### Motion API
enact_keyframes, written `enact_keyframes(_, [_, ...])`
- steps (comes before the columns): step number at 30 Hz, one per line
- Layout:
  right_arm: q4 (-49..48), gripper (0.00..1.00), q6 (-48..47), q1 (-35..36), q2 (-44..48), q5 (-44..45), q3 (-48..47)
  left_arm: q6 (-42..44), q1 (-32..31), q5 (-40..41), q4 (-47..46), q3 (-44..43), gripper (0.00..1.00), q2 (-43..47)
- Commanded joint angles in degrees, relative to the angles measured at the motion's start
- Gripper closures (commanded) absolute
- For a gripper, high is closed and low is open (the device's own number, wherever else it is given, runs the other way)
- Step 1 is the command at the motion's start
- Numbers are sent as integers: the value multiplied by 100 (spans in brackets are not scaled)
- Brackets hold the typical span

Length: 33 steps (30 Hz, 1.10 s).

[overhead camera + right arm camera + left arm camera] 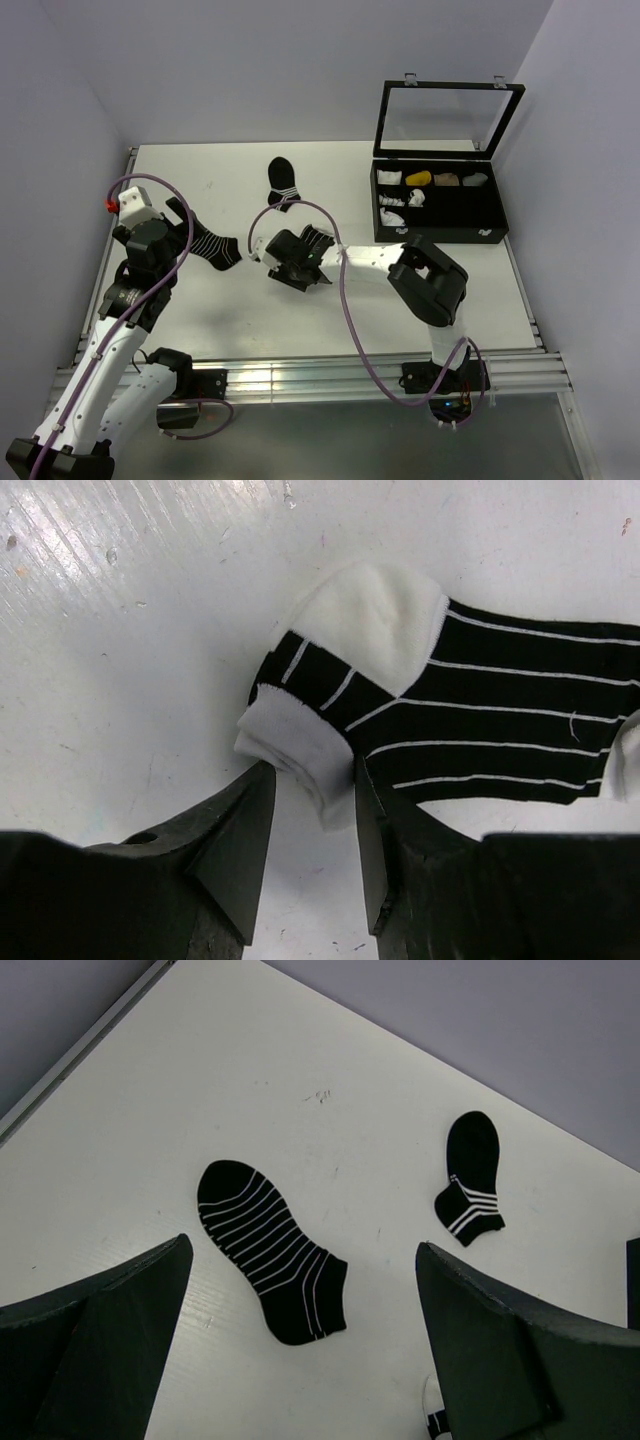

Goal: Roll the socks
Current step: Roll the sock at the center of the board.

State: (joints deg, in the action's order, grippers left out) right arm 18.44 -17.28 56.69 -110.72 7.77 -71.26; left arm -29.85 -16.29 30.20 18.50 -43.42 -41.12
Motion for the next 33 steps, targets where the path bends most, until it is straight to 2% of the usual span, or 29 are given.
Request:
enact_keyframes(1, [-24, 55, -4, 105, -108, 260, -72, -56, 39, -75, -31, -272, 0, 25])
enact_keyframes(6, [-94, 60, 58, 176, -90, 339, -2, -65, 39, -84, -40, -272, 1, 34])
enact_keyframes(11, [-77, 71, 224, 229, -161, 331, -71, -74, 39, -93, -48, -272, 1, 17])
enact_keyframes(15, [11, 81, 470, 220, -178, 24, -177, -126, 39, -119, -5, -299, 1, -10])
enact_keyframes(19, [55, 99, 629, 203, -178, -415, -274, -328, 39, -434, 109, -334, 1, -106])
enact_keyframes(22, [64, 100, 778, 141, -178, -688, -292, -636, 39, -602, 399, -457, 1, -273])
enact_keyframes(26, [-59, 100, 1050, -61, -99, -1486, -230, -926, 30, -1189, 663, -483, 1, -475])
enact_keyframes(29, [-164, 100, 1384, -271, -55, -1926, -186, -1329, 21, -1795, 637, -334, 1, -572])
enact_keyframes(33, [-235, 100, 1719, -483, -99, -2436, -195, -1900, -75, -2201, 453, 253, 1, -529])
